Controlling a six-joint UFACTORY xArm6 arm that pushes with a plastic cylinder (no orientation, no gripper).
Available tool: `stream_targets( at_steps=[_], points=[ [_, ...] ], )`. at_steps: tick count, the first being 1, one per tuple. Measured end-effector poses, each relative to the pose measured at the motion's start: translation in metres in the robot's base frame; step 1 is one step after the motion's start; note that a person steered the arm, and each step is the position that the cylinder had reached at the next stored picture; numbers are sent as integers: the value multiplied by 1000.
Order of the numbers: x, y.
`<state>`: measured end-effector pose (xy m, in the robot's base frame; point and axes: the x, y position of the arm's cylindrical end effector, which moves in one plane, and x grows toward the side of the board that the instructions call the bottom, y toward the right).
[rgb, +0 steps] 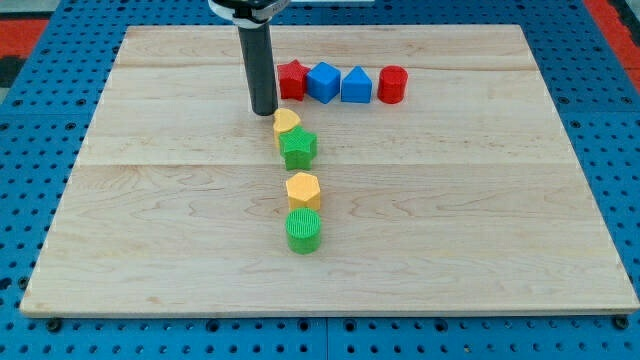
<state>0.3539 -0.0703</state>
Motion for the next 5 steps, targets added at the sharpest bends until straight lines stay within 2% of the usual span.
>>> stream_targets(
  at_steps=[2, 4, 5],
  points=[
    [2, 12],
    [65, -18],
    [68, -19]
  ],
)
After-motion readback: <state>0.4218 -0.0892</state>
